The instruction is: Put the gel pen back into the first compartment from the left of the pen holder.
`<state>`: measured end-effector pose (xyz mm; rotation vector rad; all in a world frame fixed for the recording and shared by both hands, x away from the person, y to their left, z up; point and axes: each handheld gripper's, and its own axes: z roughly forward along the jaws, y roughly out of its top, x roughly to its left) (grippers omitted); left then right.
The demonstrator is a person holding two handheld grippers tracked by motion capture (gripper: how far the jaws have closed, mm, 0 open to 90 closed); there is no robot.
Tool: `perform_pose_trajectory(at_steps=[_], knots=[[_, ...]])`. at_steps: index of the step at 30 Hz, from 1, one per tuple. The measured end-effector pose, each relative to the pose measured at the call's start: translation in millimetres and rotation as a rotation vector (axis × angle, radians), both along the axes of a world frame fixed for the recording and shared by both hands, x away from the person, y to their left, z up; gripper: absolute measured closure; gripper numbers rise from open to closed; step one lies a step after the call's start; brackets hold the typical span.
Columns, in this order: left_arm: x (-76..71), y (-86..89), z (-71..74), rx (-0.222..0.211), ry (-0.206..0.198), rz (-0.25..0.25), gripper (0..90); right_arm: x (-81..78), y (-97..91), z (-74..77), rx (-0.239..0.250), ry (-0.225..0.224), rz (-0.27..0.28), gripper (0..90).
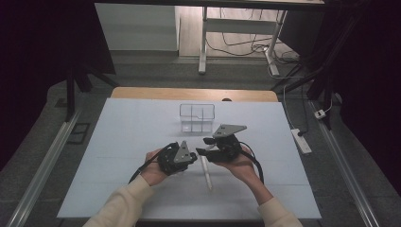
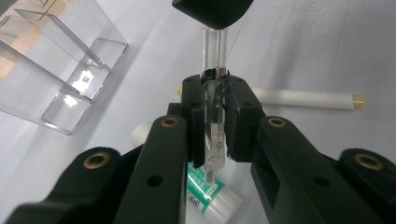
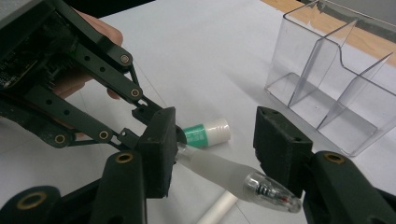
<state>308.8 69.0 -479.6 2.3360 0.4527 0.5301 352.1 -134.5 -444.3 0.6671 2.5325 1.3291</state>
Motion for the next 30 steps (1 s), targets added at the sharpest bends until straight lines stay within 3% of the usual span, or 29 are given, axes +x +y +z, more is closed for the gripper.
perform_pose_trajectory(at_steps=[18,30], knots=[[-0.7,-2.9,-1.6,0.003,-0.003,-0.007,79.2,-1.6,1.7,0.7,0.014,-0.011,0.002,50.0],[-1.3,-3.3,0.8,-0.013,-0.013,-0.002,79.2,-0.7,0.4,1.4,0.040,0.025,-0.007,61.4]])
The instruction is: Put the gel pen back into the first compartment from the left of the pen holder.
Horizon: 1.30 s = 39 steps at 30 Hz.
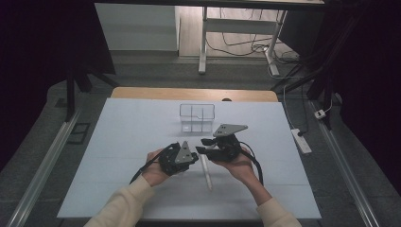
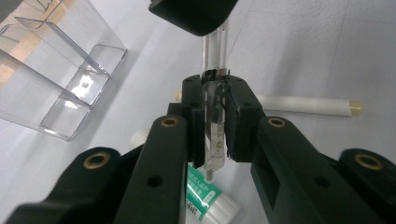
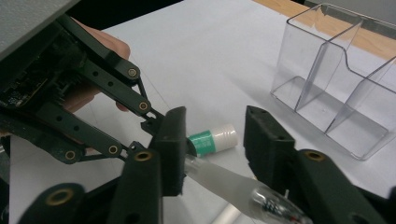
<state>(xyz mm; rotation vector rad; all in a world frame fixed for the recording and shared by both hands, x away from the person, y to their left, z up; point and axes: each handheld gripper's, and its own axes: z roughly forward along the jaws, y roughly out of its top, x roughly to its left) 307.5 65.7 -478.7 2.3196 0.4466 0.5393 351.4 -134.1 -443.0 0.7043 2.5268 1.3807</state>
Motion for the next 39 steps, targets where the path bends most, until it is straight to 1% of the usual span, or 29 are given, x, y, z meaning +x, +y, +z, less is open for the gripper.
perform_pose_trajectory(at_steps=[1,2,3,4,6,7,10,11,14,16,17,20,23,26,27,28,29,30,31,33,35,39], knots=[[0.0,0.1,0.1,-0.002,-0.001,0.003,79.3,0.0,-0.5,0.1,0.006,0.003,-0.001,63.0],[0.1,0.5,0.2,-0.003,-0.004,0.006,79.2,0.0,-0.7,0.2,0.010,0.005,0.002,62.9],[0.2,1.4,0.3,0.003,-0.013,0.015,79.2,0.0,-0.7,0.2,0.010,0.005,0.002,62.9],[0.6,2.6,0.3,0.000,-0.017,0.028,79.2,-0.1,-1.2,0.6,0.012,0.002,0.003,61.8],[2.3,6.8,1.2,-0.035,-0.010,0.044,79.4,0.2,-3.9,1.9,0.019,-0.002,-0.009,60.4],[3.1,8.5,1.8,-0.046,-0.008,0.054,79.4,0.7,-5.4,1.8,0.035,0.001,-0.012,60.4],[5.6,12.7,3.1,-0.075,0.009,0.069,79.5,2.2,-9.0,2.1,0.055,0.009,-0.025,62.0],[5.8,12.9,3.0,-0.075,0.010,0.070,79.5,2.5,-9.6,2.4,0.062,0.014,-0.022,62.8],[5.2,10.8,2.1,-0.070,0.014,0.063,79.5,1.6,-9.1,3.4,0.074,0.003,-0.022,65.0],[5.1,10.0,1.6,-0.064,0.012,0.067,79.5,1.4,-9.6,4.2,0.090,0.018,-0.012,69.2],[5.4,10.4,1.7,-0.067,0.015,0.067,79.5,1.5,-9.7,4.3,0.105,0.028,-0.002,71.8],[5.1,10.4,2.2,-0.072,0.006,0.073,78.7,0.8,-9.4,5.9,0.128,0.039,0.017,75.9],[5.2,11.4,3.4,-0.080,0.010,0.073,77.8,-1.4,-7.6,7.5,0.141,0.035,0.041,78.9],[4.4,12.9,5.5,-0.095,0.009,0.072,77.0,-3.4,-6.9,10.1,0.145,0.021,0.049,79.3],[4.4,13.4,6.2,-0.100,0.008,0.074,75.5,-4.5,-7.7,12.0,0.151,0.007,0.050,79.3],[4.4,14.0,6.6,-0.103,0.007,0.076,75.5,-4.5,-7.7,12.0,0.151,0.007,0.050,79.3],[4.7,14.4,6.6,-0.105,0.008,0.078,69.4,-5.1,-9.8,14.6,0.156,-0.012,0.040,79.4],[5.1,14.9,6.5,-0.106,0.011,0.080,67.3,-5.0,-11.4,16.0,0.166,-0.016,0.035,79.3],[5.4,15.4,6.5,-0.108,0.014,0.080,67.3,-5.0,-11.4,16.0,0.166,-0.016,0.035,79.3],[5.7,16.7,6.9,-0.114,0.011,0.088,63.8,-5.0,-14.7,18.9,0.176,-0.030,0.020,79.4],[5.7,18.9,7.8,-0.124,0.017,0.096,59.3,-4.6,-18.1,21.6,0.189,-0.041,0.006,79.4],[4.3,25.4,10.8,-0.142,0.025,0.115,54.0,-3.1,-25.1,27.1,0.209,-0.059,-0.022,79.4]])
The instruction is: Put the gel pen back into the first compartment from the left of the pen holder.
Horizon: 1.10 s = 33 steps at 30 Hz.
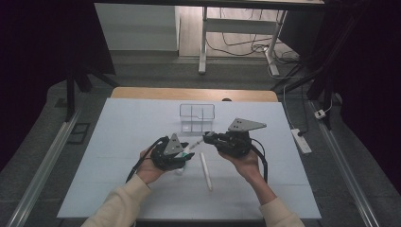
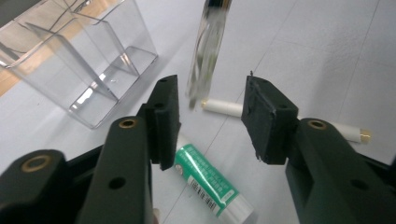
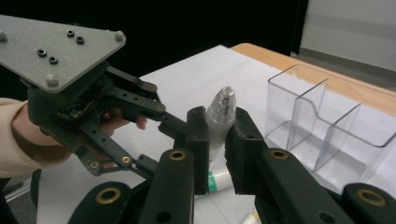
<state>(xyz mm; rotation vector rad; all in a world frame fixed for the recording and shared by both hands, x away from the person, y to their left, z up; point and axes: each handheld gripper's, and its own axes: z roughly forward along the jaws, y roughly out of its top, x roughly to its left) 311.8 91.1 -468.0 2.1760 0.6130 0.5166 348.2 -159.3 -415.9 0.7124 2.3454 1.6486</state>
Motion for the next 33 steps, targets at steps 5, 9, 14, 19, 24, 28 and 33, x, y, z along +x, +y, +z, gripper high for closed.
perform_pose_trajectory(at_steps=[5,9,14,19,24,28,33], knots=[[-3.4,8.2,3.5,-0.017,0.005,0.024,51.1,2.0,-2.6,1.1,0.004,-0.001,-0.014,79.4],[-10.1,17.5,3.2,-0.021,0.002,0.044,48.2,4.4,-3.5,1.6,0.005,-0.003,-0.025,79.3],[-17.2,33.8,0.0,-0.028,0.017,0.077,46.1,9.4,-6.5,3.2,0.008,-0.006,-0.041,79.3],[-24.1,51.7,-4.0,-0.041,0.030,0.104,45.4,16.9,-7.6,5.7,0.027,-0.008,-0.060,79.3],[-35.3,72.1,-12.1,-0.040,0.040,0.138,43.9,26.2,-5.5,10.4,0.037,-0.004,-0.072,79.3],[-43.9,87.8,-18.0,-0.042,0.053,0.166,42.5,31.8,-3.2,14.3,0.037,-0.006,-0.084,79.3],[-52.0,103.0,-24.4,-0.045,0.070,0.190,40.9,37.1,0.1,19.8,0.041,-0.006,-0.094,79.3]])
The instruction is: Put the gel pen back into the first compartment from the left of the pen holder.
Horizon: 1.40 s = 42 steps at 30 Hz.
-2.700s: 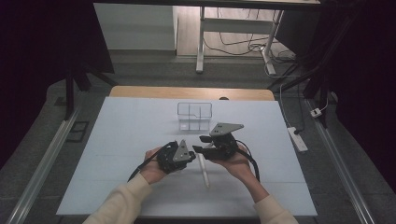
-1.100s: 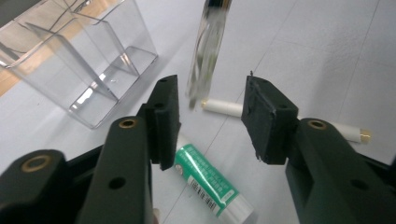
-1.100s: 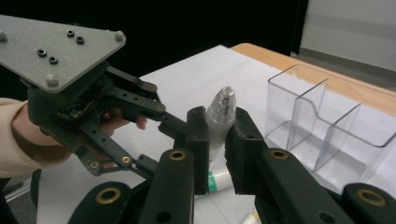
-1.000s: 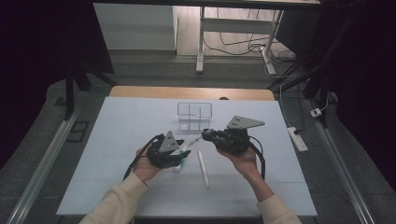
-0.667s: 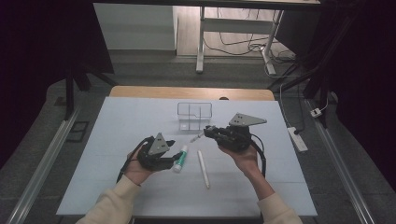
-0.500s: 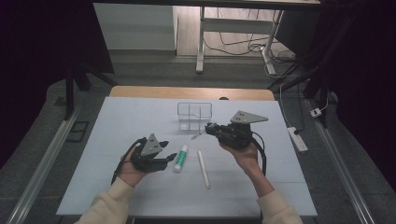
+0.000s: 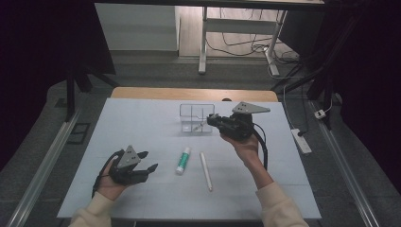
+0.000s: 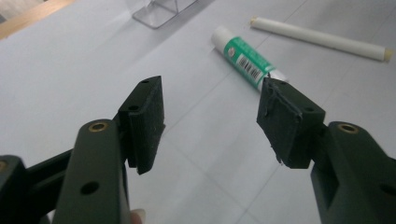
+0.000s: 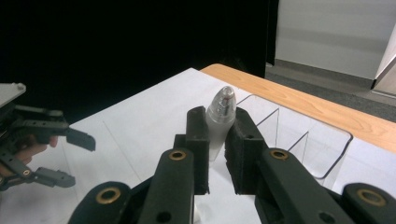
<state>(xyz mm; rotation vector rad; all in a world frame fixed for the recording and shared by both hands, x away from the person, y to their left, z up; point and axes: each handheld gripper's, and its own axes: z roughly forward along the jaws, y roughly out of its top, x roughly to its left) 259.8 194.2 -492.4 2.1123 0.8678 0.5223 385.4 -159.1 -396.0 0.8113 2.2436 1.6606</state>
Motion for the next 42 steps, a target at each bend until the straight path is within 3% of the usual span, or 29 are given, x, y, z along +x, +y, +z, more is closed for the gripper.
perform_pose_trajectory(at_steps=[10,21,27,42], knots=[[-4.2,11.7,-8.6,-0.005,0.020,0.008,39.2,11.3,12.5,8.0,-0.005,-0.006,-0.007,79.3],[-4.4,16.0,-9.8,-0.027,0.028,0.022,37.6,25.4,24.6,17.2,-0.008,-0.014,-0.031,79.3],[-3.2,14.3,-10.8,-0.018,0.036,0.015,36.6,35.1,30.4,20.9,-0.019,-0.017,-0.051,79.3],[0.3,15.0,-12.2,-0.025,0.054,0.003,35.6,66.5,48.0,27.8,-0.023,0.015,-0.094,79.2]])
